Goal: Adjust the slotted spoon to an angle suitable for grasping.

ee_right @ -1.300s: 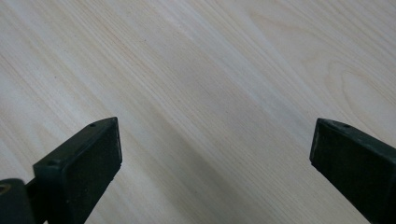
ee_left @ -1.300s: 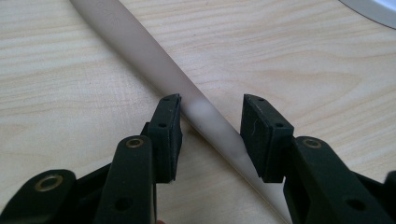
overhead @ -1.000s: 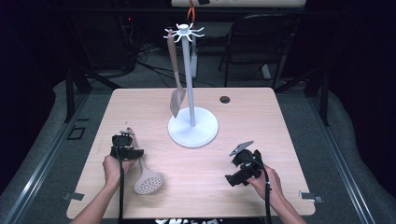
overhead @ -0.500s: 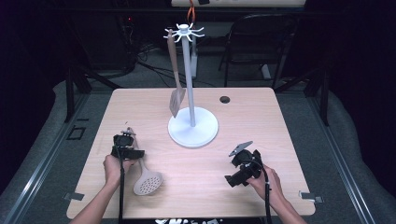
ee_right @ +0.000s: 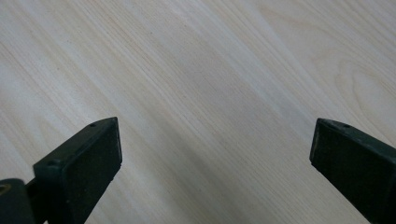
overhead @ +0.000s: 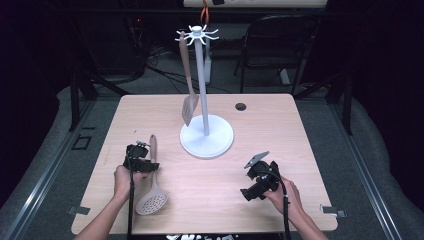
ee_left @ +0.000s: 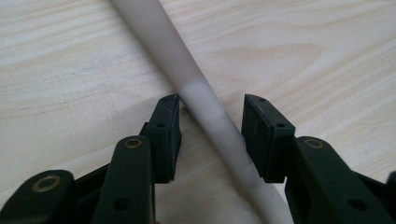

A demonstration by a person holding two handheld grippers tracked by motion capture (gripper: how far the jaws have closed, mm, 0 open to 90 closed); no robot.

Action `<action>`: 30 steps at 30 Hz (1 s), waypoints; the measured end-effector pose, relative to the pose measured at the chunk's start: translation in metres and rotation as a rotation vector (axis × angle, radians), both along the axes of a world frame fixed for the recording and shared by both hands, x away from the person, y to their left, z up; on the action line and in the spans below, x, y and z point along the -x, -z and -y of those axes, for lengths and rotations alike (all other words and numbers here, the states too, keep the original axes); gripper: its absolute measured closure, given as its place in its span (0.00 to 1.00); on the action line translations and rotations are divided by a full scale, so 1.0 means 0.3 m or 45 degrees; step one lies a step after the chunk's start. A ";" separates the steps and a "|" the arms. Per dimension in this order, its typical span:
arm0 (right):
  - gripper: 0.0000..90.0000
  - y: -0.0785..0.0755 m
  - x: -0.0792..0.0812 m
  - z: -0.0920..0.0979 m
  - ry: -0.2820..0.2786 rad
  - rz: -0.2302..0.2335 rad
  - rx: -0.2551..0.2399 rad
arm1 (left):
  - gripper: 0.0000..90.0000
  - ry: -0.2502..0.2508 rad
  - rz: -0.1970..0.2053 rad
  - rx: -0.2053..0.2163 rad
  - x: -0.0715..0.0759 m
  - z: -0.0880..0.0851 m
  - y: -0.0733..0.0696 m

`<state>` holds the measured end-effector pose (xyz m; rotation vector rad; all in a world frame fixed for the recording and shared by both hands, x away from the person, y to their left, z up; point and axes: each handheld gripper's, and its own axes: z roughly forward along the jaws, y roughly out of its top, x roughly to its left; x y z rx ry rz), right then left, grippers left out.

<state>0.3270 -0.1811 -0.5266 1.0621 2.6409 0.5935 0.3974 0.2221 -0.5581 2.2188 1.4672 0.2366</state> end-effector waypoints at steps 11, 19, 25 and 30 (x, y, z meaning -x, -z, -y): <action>0.02 -0.002 0.000 0.001 -0.011 -0.001 0.018 | 0.56 0.057 -0.048 -0.030 0.024 0.027 -0.006; 0.02 -0.001 0.002 -0.001 -0.011 0.009 0.014 | 0.66 0.087 -0.045 -0.061 0.026 0.029 -0.009; 0.02 -0.002 0.002 -0.001 -0.011 0.010 0.017 | 0.68 0.090 -0.057 -0.047 0.014 0.023 -0.011; 0.02 -0.001 0.002 -0.001 -0.012 0.010 0.017 | 0.72 0.091 -0.058 -0.051 0.000 0.010 -0.014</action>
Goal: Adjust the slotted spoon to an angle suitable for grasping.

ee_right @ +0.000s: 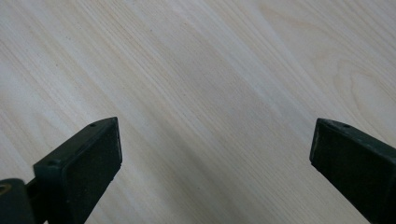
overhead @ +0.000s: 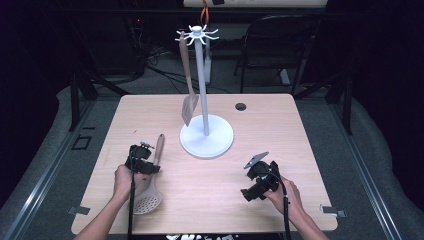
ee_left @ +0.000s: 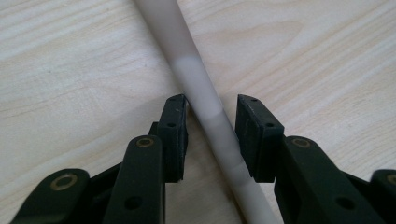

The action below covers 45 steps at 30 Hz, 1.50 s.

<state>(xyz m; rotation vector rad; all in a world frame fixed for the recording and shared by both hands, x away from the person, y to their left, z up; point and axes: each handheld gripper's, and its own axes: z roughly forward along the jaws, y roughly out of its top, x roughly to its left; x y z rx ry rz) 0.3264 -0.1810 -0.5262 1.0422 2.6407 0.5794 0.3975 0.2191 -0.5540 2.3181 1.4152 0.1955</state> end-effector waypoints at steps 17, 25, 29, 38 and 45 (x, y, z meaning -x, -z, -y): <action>0.02 0.002 -0.002 0.000 -0.003 -0.010 0.002 | 0.82 0.051 -0.027 -0.046 -0.022 -0.057 -0.010; 0.02 0.001 -0.002 0.001 -0.011 -0.012 0.018 | 0.84 0.039 -0.032 -0.061 -0.018 -0.068 -0.011; 0.02 0.005 -0.004 -0.002 -0.008 -0.019 0.010 | 0.82 0.036 -0.044 -0.092 -0.021 -0.055 -0.011; 0.02 0.005 -0.004 -0.005 -0.015 -0.022 0.025 | 0.80 0.024 -0.071 -0.147 -0.044 -0.024 -0.014; 0.02 0.007 0.000 -0.016 -0.026 -0.027 0.033 | 0.84 0.025 -0.091 -0.186 -0.055 -0.006 -0.016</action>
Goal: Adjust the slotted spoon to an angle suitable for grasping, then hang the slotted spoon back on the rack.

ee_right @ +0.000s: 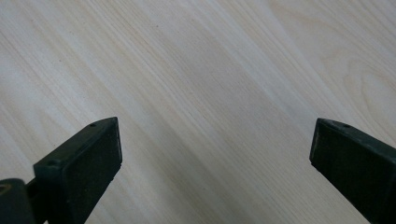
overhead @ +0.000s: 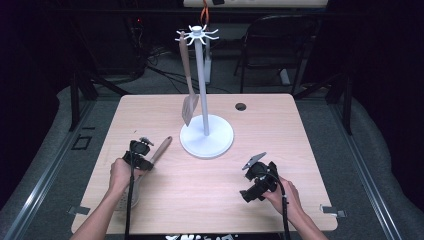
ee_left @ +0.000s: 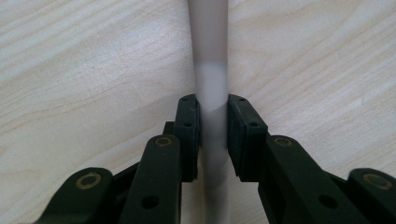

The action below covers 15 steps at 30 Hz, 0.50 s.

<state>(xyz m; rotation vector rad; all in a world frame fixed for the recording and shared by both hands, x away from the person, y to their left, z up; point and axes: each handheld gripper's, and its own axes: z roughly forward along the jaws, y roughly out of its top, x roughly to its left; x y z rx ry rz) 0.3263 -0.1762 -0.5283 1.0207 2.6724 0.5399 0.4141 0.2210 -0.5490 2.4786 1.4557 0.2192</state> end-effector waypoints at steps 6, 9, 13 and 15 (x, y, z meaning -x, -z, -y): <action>0.02 0.004 0.002 -0.002 -0.001 -0.001 0.004 | 0.85 -0.006 0.007 0.052 0.004 -0.016 0.003; 0.02 0.001 0.002 0.004 0.004 0.001 0.001 | 0.85 0.002 0.021 0.092 0.011 -0.025 0.002; 0.02 -0.001 -0.001 0.007 0.010 -0.003 -0.007 | 0.85 0.002 0.066 0.133 0.028 -0.040 -0.010; 0.02 -0.001 -0.002 0.006 0.006 -0.001 0.003 | 0.85 -0.007 0.094 0.165 0.038 -0.050 -0.018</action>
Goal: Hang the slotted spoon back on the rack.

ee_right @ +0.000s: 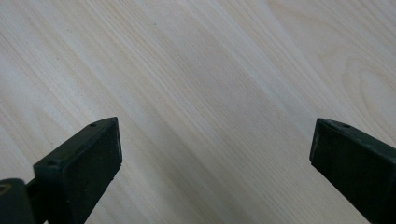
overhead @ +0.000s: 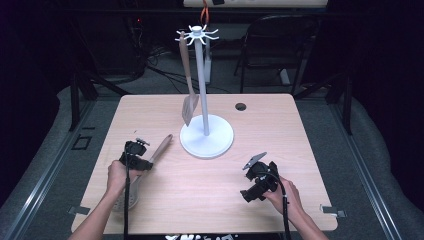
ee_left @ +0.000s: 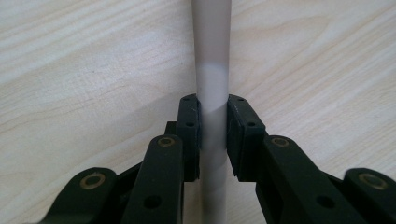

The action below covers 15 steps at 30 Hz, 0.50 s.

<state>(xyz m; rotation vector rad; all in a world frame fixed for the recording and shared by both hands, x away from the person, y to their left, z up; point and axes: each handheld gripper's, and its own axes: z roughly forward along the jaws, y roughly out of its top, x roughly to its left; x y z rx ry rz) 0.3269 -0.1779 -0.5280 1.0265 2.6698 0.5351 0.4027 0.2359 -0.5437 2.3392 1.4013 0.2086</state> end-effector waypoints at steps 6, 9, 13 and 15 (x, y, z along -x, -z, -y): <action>0.02 0.001 -0.001 -0.004 -0.012 0.000 0.007 | 0.85 -0.010 0.085 0.070 0.029 -0.030 -0.025; 0.02 0.002 0.000 0.000 -0.011 -0.003 0.007 | 0.85 -0.011 0.121 0.094 0.041 -0.039 -0.036; 0.02 -0.002 0.001 0.003 -0.003 0.003 0.005 | 0.85 -0.018 0.174 0.127 0.052 -0.047 -0.047; 0.02 0.000 -0.001 0.001 -0.004 0.004 0.008 | 0.85 -0.014 0.199 0.134 0.056 -0.049 -0.053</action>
